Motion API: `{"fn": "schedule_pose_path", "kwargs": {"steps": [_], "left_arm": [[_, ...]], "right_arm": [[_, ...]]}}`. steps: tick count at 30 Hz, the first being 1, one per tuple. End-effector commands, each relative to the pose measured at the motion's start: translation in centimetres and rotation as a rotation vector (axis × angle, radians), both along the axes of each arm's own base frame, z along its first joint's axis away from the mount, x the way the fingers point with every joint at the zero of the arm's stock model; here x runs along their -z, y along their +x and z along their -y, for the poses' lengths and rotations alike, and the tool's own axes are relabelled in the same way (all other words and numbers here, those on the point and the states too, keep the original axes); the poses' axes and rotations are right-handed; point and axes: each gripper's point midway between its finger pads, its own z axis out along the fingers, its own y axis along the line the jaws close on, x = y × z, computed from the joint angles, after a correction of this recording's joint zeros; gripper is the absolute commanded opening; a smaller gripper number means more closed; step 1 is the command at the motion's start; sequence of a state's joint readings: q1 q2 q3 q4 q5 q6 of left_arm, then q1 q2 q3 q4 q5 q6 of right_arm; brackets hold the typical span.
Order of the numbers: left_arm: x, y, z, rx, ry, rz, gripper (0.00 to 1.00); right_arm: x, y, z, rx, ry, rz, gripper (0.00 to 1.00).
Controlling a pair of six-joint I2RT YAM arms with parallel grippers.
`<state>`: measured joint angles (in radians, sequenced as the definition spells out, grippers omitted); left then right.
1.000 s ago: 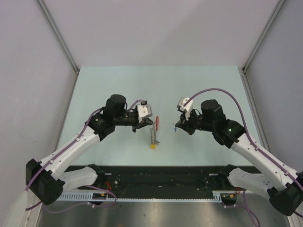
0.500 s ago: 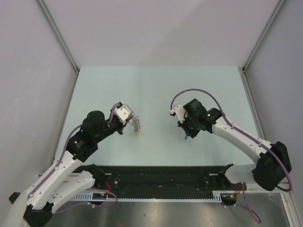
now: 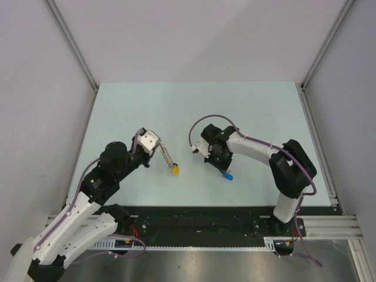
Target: Put the keys on the keyring
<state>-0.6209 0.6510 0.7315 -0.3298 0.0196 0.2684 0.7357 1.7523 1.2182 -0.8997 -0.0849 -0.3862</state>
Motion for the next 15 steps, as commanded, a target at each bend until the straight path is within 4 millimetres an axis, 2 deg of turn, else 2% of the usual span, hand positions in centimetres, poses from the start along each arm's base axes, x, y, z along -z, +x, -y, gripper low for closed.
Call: {"fn": "schedule_pose_path", "kwargs": {"steps": [1, 10, 14, 15], "left_arm": [[-1.9, 0.6, -0.4, -0.036, -0.057, 0.060, 0.00], [-2.0, 0.8, -0.4, -0.027, -0.066, 0.053, 0.01], [-1.8, 0.8, -0.3, -0.026, -0.065, 0.047, 0.00], [-1.8, 0.8, -0.3, -0.026, -0.065, 0.047, 0.00]], "right_arm": [[-0.3, 1.5, -2.4, -0.077, -0.008, 0.034, 0.00], [1.5, 2.0, -4.3, -0.116, -0.025, 0.010, 0.01], [1.2, 2.3, -5.4, -0.121, 0.005, 0.023, 0.11], [1.0, 2.3, -5.6, -0.121, 0.016, 0.027, 0.16]]}}
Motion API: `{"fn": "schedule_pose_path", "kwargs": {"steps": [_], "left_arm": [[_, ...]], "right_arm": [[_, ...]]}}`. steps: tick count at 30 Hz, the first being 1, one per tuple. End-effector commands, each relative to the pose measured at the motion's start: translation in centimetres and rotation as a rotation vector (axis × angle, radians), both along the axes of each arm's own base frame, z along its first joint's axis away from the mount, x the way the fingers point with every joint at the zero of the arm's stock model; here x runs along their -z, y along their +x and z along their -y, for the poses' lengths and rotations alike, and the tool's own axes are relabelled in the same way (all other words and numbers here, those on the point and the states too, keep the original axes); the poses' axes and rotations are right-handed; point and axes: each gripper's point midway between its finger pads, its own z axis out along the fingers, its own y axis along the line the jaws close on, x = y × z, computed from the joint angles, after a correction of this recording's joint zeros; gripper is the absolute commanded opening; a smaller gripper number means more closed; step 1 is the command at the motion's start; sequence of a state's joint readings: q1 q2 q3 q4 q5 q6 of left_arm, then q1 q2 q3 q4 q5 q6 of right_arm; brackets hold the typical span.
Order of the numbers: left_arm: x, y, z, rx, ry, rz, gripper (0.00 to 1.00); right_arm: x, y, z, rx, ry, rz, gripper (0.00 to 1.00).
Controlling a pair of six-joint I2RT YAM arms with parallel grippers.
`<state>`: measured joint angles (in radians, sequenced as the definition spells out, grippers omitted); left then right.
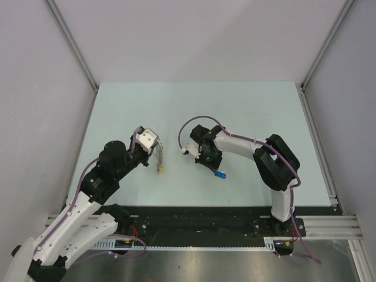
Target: Put the keys on the keyring
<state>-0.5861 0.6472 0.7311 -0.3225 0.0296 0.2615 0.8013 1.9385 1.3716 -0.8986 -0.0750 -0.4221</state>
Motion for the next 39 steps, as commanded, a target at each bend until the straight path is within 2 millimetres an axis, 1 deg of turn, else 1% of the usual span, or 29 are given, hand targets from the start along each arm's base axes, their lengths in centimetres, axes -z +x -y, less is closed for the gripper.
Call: {"fn": "schedule_pose_path", "kwargs": {"steps": [1, 3, 4, 6, 7, 9, 10, 11, 12, 13, 15, 16, 17, 18, 19, 20, 21, 22, 23, 24, 25, 26, 27, 29, 30, 31, 33, 36, 39], "left_arm": [[-1.5, 0.4, 0.3, 0.000, -0.051, 0.044, 0.00], [-1.5, 0.4, 0.4, 0.003, -0.051, 0.042, 0.00], [-1.5, 0.4, 0.3, 0.002, -0.051, 0.040, 0.01], [-1.4, 0.5, 0.3, 0.002, -0.051, 0.040, 0.01], [-1.5, 0.5, 0.3, 0.000, -0.052, 0.041, 0.00], [-1.5, 0.5, 0.3, 0.000, -0.053, 0.043, 0.00], [-1.5, 0.5, 0.3, 0.002, -0.053, 0.043, 0.00], [-1.4, 0.5, 0.3, 0.002, -0.052, 0.041, 0.01], [-1.5, 0.4, 0.3, 0.002, -0.054, 0.044, 0.00], [-1.5, 0.4, 0.4, 0.003, -0.055, 0.043, 0.01], [-1.5, 0.4, 0.4, 0.006, -0.056, 0.042, 0.00], [-1.4, 0.4, 0.4, 0.006, -0.055, 0.041, 0.00], [-1.5, 0.4, 0.4, 0.007, -0.057, 0.044, 0.01], [-1.5, 0.4, 0.4, 0.007, -0.056, 0.042, 0.00], [-1.5, 0.4, 0.4, 0.006, -0.057, 0.042, 0.00], [-1.5, 0.4, 0.4, 0.007, -0.058, 0.041, 0.00], [-1.5, 0.4, 0.4, 0.007, -0.058, 0.043, 0.01], [-1.6, 0.4, 0.4, 0.007, -0.059, 0.044, 0.00], [-1.6, 0.4, 0.4, 0.007, -0.060, 0.045, 0.00], [-1.4, 0.4, 0.5, 0.009, -0.057, 0.041, 0.00], [-1.4, 0.4, 0.5, 0.008, -0.057, 0.040, 0.00], [-1.5, 0.4, 0.5, 0.009, -0.058, 0.042, 0.01], [-1.5, 0.4, 0.5, 0.010, -0.057, 0.041, 0.00], [-1.5, 0.4, 0.5, 0.008, -0.059, 0.040, 0.01], [-1.5, 0.4, 0.4, 0.007, -0.059, 0.042, 0.00], [-1.4, 0.4, 0.5, 0.008, -0.058, 0.039, 0.01], [-1.4, 0.4, 0.5, 0.007, -0.058, 0.040, 0.00], [-1.4, 0.4, 0.5, 0.011, -0.059, 0.040, 0.00], [-1.4, 0.4, 0.6, 0.013, -0.059, 0.038, 0.01]], "right_arm": [[-1.3, 0.9, -1.9, -0.021, 0.055, 0.039, 0.19], [-1.8, 1.0, -2.2, -0.015, 0.071, 0.050, 0.24], [-2.2, 1.1, -2.3, -0.012, 0.083, 0.059, 0.25], [-2.8, 1.1, -2.5, -0.003, 0.107, 0.062, 0.27], [-3.6, 1.3, -2.7, 0.002, 0.132, 0.078, 0.27], [-4.1, 1.3, -2.6, 0.025, 0.150, 0.087, 0.28], [-4.9, 1.5, -2.7, 0.028, 0.178, 0.107, 0.28], [-5.2, 1.5, -2.7, 0.038, 0.198, 0.112, 0.28], [-4.9, 1.1, -2.2, 0.051, 0.197, 0.107, 0.29], [-5.8, 1.5, -2.5, 0.060, 0.238, 0.143, 0.29], [-5.9, 1.5, -2.1, 0.090, 0.260, 0.164, 0.29], [-5.4, 1.5, -1.9, 0.103, 0.273, 0.176, 0.29], [-6.0, 1.5, -1.7, 0.115, 0.297, 0.198, 0.30], [-6.1, 1.7, -1.5, 0.137, 0.312, 0.213, 0.29], [-5.3, 1.8, -1.1, 0.176, 0.325, 0.227, 0.29], [-6.1, 2.0, -1.0, 0.203, 0.360, 0.257, 0.29], [-6.2, 2.3, -0.8, 0.231, 0.380, 0.272, 0.29], [-6.6, 2.9, -1.1, 0.250, 0.422, 0.305, 0.29], [-5.9, 2.3, -0.6, 0.287, 0.433, 0.296, 0.29], [-6.8, 2.4, -0.6, 0.302, 0.472, 0.322, 0.29], [-7.4, 3.1, -0.9, 0.322, 0.527, 0.346, 0.29], [-6.7, 2.6, -0.6, 0.354, 0.538, 0.328, 0.30], [-7.1, 2.6, -0.6, 0.370, 0.568, 0.335, 0.30], [-7.0, 2.8, -0.8, 0.397, 0.615, 0.334, 0.30], [-6.2, 2.4, -0.5, 0.426, 0.612, 0.318, 0.30], [-6.2, 2.5, -0.8, 0.427, 0.636, 0.323, 0.30], [-5.4, 2.0, -0.7, 0.442, 0.643, 0.305, 0.30], [-4.9, 1.9, -1.0, 0.439, 0.677, 0.301, 0.31], [-3.9, 1.3, -0.9, 0.428, 0.688, 0.284, 0.31]]}}
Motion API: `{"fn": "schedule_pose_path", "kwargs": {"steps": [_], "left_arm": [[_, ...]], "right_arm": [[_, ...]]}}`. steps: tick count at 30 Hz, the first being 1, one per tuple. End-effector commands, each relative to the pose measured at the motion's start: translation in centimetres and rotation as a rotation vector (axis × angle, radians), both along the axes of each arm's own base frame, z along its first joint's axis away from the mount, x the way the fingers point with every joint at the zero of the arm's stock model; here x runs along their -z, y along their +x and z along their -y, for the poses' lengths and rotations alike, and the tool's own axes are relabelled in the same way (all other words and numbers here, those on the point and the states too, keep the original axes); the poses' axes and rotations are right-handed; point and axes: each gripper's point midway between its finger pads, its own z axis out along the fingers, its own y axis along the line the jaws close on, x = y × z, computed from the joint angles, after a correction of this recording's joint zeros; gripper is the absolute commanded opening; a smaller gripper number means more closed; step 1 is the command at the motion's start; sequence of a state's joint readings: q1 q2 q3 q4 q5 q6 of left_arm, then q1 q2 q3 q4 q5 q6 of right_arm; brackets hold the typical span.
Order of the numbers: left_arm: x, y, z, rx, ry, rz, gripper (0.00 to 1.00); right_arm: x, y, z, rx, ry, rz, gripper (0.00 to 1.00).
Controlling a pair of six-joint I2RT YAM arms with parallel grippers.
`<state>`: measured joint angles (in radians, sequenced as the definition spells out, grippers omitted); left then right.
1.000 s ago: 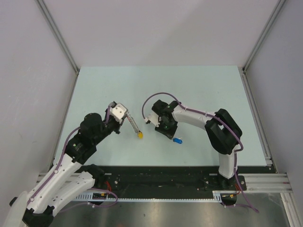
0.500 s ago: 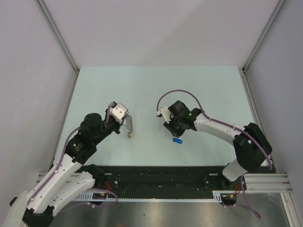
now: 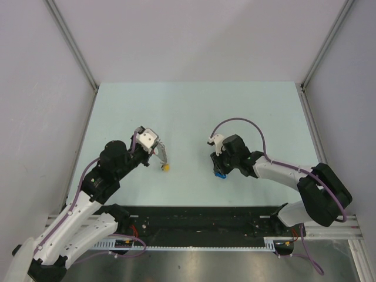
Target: Put the keys on the keyring
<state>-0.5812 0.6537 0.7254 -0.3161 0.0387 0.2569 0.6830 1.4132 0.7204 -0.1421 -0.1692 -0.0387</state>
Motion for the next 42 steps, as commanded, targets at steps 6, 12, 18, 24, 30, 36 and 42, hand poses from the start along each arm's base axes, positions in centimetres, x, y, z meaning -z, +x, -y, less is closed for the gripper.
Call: {"fn": "schedule_pose_path", "kwargs": {"steps": [6, 12, 18, 24, 30, 36, 42], "left_arm": [[-1.6, 0.3, 0.5, 0.011, -0.055, 0.044, 0.00], [-1.4, 0.4, 0.6, 0.014, -0.052, 0.039, 0.00], [-1.4, 0.3, 0.7, 0.020, -0.053, 0.038, 0.01], [-1.4, 0.3, 0.8, 0.023, -0.054, 0.038, 0.00], [-1.3, 0.3, 0.8, 0.024, -0.053, 0.036, 0.01], [-1.3, 0.3, 0.8, 0.025, -0.051, 0.036, 0.00], [-1.2, 0.4, 0.9, 0.026, -0.050, 0.033, 0.00]], "right_arm": [[-0.6, 0.6, -1.8, -0.017, 0.129, 0.055, 0.29], [0.3, 0.6, -1.5, 0.015, 0.121, 0.036, 0.26], [0.9, 0.3, -0.8, 0.057, 0.113, 0.022, 0.24], [0.8, -0.1, -0.7, 0.060, 0.132, 0.026, 0.24], [1.1, -0.1, -0.7, 0.055, 0.131, 0.033, 0.24], [1.1, 0.1, -0.8, 0.050, 0.130, 0.043, 0.23], [1.6, 0.1, -0.8, 0.052, 0.123, 0.032, 0.22]]}}
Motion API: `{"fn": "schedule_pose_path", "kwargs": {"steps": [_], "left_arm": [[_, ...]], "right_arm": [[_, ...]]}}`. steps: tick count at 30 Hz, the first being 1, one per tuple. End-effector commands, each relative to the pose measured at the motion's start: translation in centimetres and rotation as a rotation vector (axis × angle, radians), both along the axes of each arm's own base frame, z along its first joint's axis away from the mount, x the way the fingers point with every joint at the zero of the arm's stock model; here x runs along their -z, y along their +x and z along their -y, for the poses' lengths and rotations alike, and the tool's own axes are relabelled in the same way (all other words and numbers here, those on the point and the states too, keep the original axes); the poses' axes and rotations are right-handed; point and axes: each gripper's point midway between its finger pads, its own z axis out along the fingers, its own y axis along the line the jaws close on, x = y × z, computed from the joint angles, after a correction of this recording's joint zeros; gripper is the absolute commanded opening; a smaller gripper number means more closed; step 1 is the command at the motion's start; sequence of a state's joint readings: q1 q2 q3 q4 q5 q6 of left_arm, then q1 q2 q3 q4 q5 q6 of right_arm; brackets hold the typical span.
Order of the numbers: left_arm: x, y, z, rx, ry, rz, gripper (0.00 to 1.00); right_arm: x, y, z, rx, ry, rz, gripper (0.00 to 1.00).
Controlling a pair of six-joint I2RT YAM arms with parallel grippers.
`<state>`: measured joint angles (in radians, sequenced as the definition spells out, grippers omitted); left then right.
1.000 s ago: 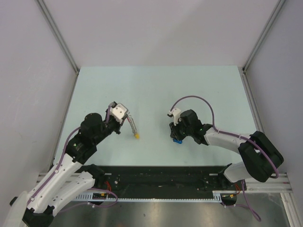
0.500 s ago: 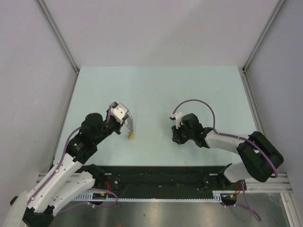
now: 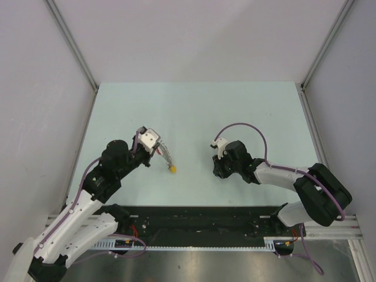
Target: Put the keys on the keyring
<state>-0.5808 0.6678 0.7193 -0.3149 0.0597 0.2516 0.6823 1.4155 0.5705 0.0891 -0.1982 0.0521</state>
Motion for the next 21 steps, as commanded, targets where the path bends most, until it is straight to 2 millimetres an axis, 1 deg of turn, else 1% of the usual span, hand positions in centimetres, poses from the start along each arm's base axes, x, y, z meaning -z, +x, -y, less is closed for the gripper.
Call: {"fn": "schedule_pose_path", "kwargs": {"steps": [1, 15, 21], "left_arm": [[-1.83, 0.41, 0.47, 0.008, -0.054, 0.053, 0.01], [-1.75, 0.40, 0.49, 0.010, -0.051, 0.051, 0.01], [-1.91, 0.40, 0.40, 0.007, -0.054, 0.057, 0.01]], "right_arm": [[-0.42, 0.87, -0.33, 0.010, 0.018, 0.035, 0.21], [0.25, 0.66, -0.23, 0.023, 0.009, 0.006, 0.20], [0.19, 0.71, -0.11, 0.031, 0.007, 0.007, 0.11]]}}
